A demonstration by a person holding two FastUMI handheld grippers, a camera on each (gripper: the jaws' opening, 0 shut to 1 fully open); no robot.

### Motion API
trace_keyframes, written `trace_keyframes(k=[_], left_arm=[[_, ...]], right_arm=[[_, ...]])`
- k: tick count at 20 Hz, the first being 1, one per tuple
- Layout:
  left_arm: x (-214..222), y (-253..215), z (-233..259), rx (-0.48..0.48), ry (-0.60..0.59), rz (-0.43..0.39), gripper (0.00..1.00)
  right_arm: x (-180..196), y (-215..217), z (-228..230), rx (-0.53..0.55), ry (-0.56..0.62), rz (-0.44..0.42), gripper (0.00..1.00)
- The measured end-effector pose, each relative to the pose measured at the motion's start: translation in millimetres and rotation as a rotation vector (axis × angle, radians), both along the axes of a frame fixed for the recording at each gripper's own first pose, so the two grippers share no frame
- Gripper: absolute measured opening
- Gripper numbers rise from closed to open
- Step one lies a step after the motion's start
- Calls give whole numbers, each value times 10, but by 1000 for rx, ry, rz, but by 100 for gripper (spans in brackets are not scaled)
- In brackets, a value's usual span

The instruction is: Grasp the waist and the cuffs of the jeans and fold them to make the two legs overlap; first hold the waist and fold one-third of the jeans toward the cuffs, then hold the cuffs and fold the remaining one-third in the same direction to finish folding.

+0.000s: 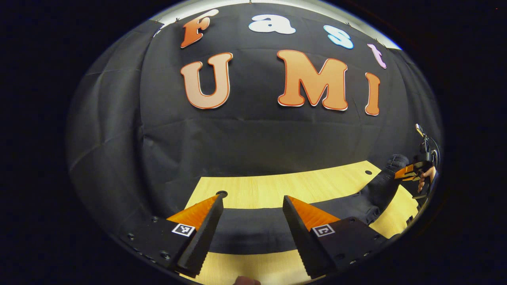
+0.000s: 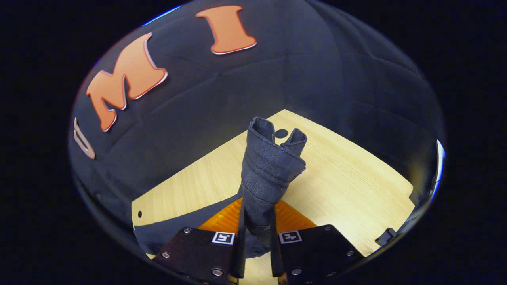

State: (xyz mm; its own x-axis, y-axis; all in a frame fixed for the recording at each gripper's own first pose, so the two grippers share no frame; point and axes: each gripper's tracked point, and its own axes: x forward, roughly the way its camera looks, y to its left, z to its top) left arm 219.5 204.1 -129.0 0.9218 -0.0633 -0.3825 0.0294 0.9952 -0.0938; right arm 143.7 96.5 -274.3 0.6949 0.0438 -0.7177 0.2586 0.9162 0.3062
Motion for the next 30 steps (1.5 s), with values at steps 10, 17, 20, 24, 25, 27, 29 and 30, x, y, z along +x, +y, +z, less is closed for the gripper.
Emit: trace_keyframes(k=[10,17,20,24,25,27,29,30], left_arm=[[-140,324,-85,-13,-5,35,92],[-248,619,-247,-23,21,92,92],[-296,762,-309,-31,34,120,92],[-347,936,-444,-39,62,155,92],[-348,972,-480,-44,68,163,92],[-367,1069,-573,-59,94,177,92],[-348,1147,-750,-78,139,195,92],[-335,1190,-850,-92,168,204,92]], right_arm=[[11,1116,242,-89,-75,261,27],[-133,1914,91,-111,-68,424,26],[-223,2316,-188,-110,-21,487,26],[-373,2698,-415,-118,18,571,27],[-411,2784,-479,-130,30,586,26],[-500,2972,-605,-112,75,624,26],[-661,3096,-636,-95,114,643,38],[-674,3106,-628,-104,110,652,55]])
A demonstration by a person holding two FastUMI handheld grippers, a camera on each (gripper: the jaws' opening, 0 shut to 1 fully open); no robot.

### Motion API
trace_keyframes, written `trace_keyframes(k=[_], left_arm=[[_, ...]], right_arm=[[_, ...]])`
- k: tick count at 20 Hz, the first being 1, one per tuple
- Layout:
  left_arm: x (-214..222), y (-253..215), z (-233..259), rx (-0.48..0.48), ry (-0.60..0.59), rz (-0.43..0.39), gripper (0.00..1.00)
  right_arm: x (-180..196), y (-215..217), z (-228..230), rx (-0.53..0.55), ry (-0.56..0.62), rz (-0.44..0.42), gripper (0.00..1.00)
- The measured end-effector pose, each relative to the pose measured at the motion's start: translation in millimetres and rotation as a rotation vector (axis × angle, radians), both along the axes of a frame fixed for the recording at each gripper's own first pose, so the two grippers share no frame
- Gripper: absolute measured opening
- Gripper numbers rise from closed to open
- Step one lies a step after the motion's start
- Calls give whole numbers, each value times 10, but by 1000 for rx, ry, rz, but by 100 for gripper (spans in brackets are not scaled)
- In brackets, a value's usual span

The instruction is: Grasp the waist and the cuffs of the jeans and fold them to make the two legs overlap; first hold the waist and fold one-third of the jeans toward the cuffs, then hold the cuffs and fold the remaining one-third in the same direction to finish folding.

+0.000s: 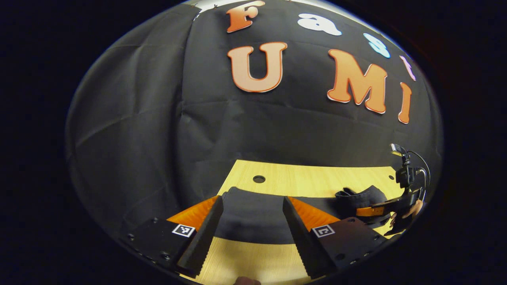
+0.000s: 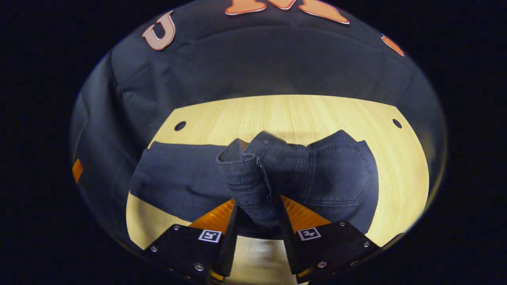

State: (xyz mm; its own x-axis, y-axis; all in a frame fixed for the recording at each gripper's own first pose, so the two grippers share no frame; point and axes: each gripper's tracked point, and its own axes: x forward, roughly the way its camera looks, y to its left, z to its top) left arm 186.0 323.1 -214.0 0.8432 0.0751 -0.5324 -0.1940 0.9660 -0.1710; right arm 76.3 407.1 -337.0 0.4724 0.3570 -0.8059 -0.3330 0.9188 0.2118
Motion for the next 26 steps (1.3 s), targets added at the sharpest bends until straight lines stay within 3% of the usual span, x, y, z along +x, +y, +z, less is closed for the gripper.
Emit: trace_keyframes(k=[2,3,4,8,13,16,21,23,26], left_arm=[[-5,112,-230,-25,73,18,92],[-26,187,-364,-36,117,34,93],[35,107,-414,-64,151,37,93],[149,225,-810,-185,283,85,96],[210,441,-1376,-308,519,164,96],[275,458,-1599,-354,618,163,96],[521,576,-2052,-326,730,89,100],[585,547,-2221,-287,759,34,92],[630,571,-2438,-233,786,-4,96]], right_arm=[[-30,68,52,42,7,19,64],[-46,170,131,94,6,28,61],[-49,197,265,128,-8,24,76],[34,52,544,154,-63,-36,88],[37,-243,859,123,-150,-110,90],[-31,-481,981,107,-181,-159,89],[-169,-777,1116,72,-221,-228,90],[-224,-846,1138,68,-230,-254,89],[-302,-936,1128,53,-227,-286,89]])
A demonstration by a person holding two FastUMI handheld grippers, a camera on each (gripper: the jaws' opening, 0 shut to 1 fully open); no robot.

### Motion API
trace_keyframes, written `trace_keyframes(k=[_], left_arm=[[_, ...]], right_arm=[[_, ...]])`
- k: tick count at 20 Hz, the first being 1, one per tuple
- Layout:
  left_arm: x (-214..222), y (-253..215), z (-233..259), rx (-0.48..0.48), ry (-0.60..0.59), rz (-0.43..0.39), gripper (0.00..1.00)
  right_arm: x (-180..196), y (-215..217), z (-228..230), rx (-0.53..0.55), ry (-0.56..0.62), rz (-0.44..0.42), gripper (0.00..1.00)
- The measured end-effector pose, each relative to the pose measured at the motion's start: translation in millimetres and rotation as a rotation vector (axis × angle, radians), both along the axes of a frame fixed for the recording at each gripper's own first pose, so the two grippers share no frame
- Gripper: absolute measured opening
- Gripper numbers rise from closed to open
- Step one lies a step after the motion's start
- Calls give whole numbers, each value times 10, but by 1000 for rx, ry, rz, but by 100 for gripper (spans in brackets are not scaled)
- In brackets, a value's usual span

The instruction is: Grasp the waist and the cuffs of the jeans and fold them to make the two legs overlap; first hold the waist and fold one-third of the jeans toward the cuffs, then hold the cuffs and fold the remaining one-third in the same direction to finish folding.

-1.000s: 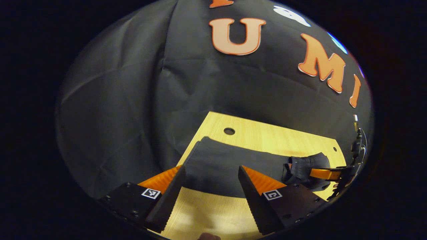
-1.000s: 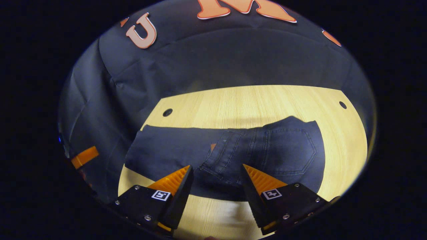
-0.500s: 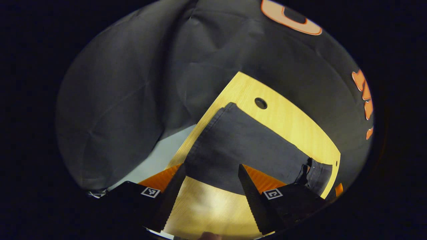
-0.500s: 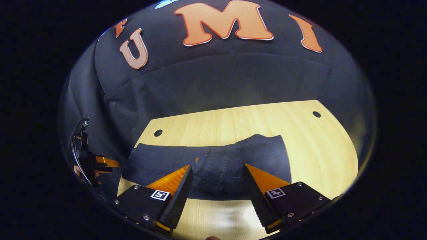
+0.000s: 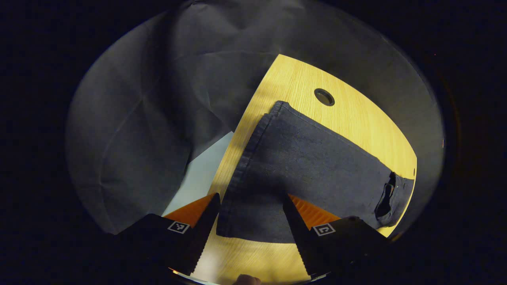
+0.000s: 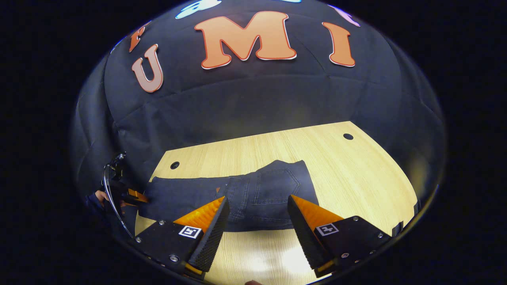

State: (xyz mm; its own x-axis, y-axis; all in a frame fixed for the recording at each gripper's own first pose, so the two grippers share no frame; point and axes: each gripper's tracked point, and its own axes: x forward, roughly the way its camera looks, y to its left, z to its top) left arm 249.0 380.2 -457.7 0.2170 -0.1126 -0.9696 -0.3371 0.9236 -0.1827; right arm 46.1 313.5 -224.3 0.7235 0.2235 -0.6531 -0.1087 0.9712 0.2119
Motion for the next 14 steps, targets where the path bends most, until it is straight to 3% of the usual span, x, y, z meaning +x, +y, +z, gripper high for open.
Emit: trace_keyframes(k=[3,6,7,9,10,13,14], left_arm=[[40,-15,-57,28,3,-39,94],[19,-111,7,92,-58,-148,98],[60,-124,-23,115,-82,-178,83],[77,-185,-36,135,-128,-219,78],[192,-282,-110,89,-156,-226,78],[108,-343,-9,106,-197,-194,15],[120,-326,37,118,-196,-183,11]], right_arm=[[-21,-30,16,12,3,-23,90],[-17,-18,17,16,3,-27,89],[-10,-10,16,19,1,-29,90],[-4,43,24,32,6,-16,90],[8,60,38,37,6,-8,89],[26,65,59,44,-2,5,90],[16,35,67,41,-3,9,90]])
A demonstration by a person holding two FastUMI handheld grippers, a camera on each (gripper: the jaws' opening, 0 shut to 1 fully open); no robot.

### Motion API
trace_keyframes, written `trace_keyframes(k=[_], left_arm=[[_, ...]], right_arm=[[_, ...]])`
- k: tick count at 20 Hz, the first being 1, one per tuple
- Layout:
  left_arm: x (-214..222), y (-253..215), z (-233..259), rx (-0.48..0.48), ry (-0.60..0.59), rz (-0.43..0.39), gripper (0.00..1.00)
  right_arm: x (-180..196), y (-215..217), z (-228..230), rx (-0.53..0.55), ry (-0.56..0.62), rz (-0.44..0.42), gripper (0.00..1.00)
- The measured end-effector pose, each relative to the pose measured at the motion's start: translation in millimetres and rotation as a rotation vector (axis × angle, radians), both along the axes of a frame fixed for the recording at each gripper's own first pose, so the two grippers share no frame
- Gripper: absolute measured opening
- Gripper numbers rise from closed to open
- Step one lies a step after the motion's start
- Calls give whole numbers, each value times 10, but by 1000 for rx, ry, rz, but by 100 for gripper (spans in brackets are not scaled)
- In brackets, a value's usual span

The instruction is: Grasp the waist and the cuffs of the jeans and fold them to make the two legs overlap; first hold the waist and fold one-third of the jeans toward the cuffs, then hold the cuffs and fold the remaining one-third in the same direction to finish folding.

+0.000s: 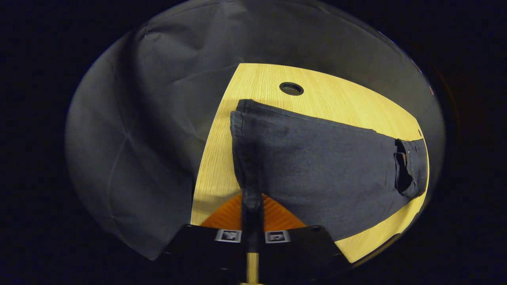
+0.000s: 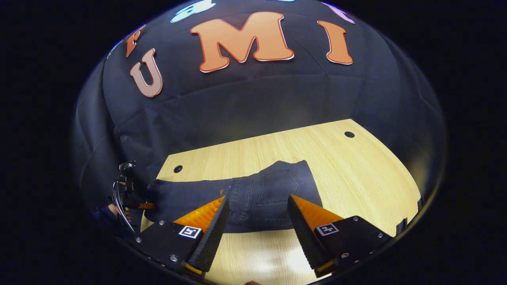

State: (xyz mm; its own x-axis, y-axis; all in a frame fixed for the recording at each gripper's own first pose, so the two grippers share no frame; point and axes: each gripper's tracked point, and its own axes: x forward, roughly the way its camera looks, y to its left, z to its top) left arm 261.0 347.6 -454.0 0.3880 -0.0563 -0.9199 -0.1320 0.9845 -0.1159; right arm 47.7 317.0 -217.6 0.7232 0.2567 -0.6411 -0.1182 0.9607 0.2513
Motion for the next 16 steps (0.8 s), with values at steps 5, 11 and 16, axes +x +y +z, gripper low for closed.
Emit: trace_keyframes(k=[5,11,16], left_arm=[[-2,-21,457,-40,-118,14,6],[53,-275,1259,-90,-233,42,6],[109,-682,1896,-156,-323,42,6]], right_arm=[[39,-222,65,-29,-32,6,89],[195,-378,149,-33,-70,41,94],[255,-470,178,-12,-85,73,96]])
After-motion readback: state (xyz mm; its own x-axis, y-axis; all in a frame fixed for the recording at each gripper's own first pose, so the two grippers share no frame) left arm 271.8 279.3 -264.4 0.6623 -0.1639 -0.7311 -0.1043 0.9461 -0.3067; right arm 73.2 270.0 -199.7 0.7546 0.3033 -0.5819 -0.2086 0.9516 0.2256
